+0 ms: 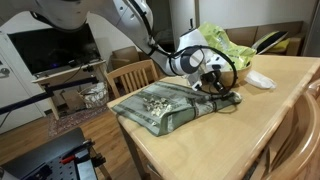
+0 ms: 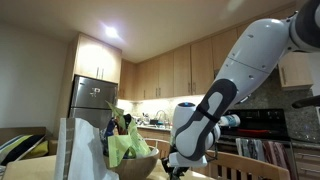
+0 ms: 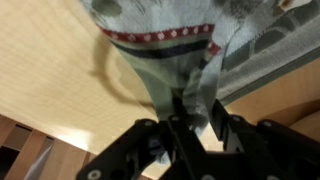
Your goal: Fold up the right end of the cloth
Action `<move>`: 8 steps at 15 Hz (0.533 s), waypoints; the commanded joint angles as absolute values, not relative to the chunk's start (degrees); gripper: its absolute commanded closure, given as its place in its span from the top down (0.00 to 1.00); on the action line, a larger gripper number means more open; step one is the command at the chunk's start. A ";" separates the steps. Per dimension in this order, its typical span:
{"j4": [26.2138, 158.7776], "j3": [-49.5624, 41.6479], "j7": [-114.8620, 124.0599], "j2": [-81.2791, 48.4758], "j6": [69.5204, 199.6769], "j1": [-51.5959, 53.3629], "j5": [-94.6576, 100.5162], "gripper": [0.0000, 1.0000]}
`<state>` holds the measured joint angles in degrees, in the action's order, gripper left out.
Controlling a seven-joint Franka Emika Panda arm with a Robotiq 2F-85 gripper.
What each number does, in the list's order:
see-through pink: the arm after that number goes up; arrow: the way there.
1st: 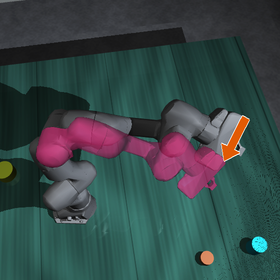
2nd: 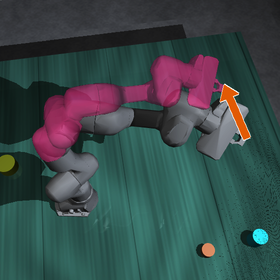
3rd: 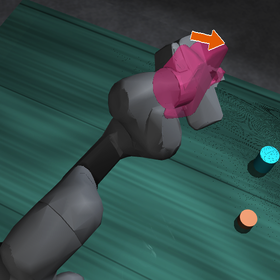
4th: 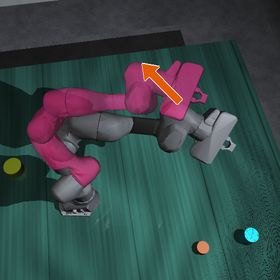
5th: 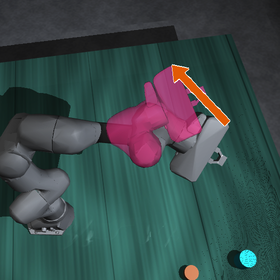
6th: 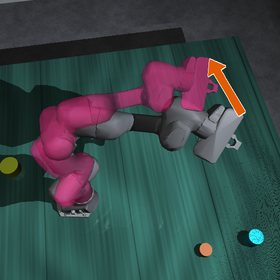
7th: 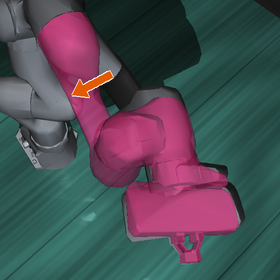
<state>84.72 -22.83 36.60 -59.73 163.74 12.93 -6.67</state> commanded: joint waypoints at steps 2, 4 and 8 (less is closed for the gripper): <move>88.55 -28.83 40.26 -57.84 164.23 19.18 -2.86 0.00; 89.23 -29.95 40.30 -57.62 163.91 20.72 -1.37 0.00; 92.26 -30.56 38.73 -55.97 163.81 22.70 1.11 0.01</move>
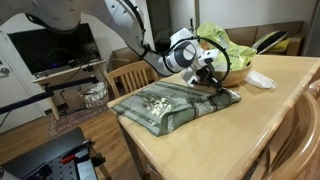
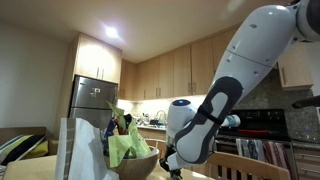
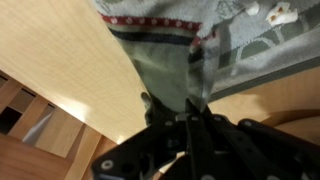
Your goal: Fold up the right end of the cloth
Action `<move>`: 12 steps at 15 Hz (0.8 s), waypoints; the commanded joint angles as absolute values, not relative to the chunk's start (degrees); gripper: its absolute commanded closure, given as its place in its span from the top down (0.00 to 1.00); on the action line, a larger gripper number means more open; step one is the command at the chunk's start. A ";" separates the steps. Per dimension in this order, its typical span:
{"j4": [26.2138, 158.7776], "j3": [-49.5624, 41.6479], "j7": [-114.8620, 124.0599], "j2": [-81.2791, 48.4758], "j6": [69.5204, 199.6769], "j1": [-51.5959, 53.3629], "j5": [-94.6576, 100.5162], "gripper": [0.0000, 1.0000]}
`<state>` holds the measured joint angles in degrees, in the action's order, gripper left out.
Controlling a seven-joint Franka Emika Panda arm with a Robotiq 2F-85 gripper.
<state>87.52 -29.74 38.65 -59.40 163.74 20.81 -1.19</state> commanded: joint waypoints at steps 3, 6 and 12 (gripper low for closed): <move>95.72 -30.01 37.49 -53.57 165.89 22.79 2.15 0.01; 100.61 -30.14 37.08 -49.86 167.07 23.21 2.82 0.01; 111.85 -35.49 36.57 -43.38 171.99 29.43 4.14 0.01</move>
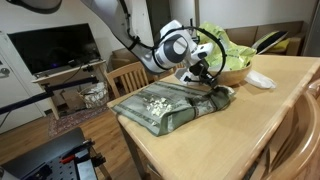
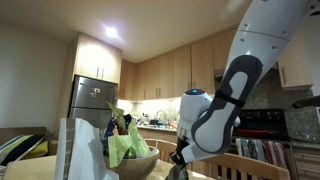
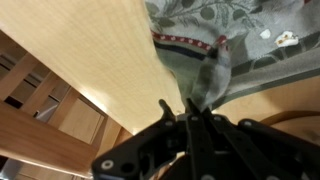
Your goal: Fold up the right end of the cloth
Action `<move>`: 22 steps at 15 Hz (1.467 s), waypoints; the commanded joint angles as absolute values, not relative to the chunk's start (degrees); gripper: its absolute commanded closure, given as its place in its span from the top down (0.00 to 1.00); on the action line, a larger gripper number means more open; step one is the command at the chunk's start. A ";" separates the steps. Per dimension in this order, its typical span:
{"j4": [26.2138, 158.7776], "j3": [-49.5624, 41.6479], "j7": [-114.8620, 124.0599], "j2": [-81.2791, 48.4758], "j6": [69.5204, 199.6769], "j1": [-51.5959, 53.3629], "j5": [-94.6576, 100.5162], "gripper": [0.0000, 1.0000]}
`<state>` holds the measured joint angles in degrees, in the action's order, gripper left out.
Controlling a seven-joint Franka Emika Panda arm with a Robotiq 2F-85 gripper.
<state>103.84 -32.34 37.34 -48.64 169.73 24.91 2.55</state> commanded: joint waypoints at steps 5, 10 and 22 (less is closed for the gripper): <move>117.21 -41.18 36.28 -41.29 171.64 38.69 5.98 0.01; 118.83 -40.57 32.98 -40.73 169.28 41.77 5.39 0.01; 118.80 -32.45 26.01 -41.06 169.03 34.82 5.64 0.01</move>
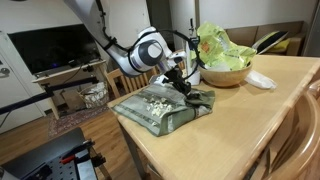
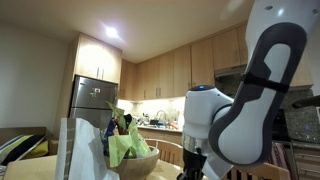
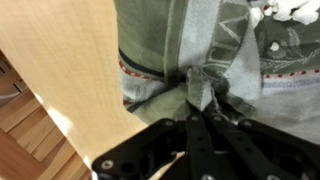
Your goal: Fold up the right end of the cloth
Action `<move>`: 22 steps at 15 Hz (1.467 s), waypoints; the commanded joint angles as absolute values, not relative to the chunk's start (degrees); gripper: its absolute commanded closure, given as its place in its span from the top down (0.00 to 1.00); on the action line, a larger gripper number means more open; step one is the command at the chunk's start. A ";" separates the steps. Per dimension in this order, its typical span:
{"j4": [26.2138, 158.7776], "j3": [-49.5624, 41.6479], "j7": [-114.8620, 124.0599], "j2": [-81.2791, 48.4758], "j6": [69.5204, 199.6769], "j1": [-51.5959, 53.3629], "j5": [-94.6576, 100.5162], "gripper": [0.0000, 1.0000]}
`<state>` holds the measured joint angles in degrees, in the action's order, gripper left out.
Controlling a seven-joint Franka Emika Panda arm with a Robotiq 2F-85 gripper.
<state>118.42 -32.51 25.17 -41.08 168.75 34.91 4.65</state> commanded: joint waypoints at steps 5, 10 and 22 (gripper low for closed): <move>124.52 -31.99 24.12 -39.19 173.24 35.07 6.18 0.01; 128.99 -35.11 22.95 -38.49 177.97 37.92 4.50 0.01; 133.65 -43.69 21.03 -37.56 180.03 52.27 1.08 0.28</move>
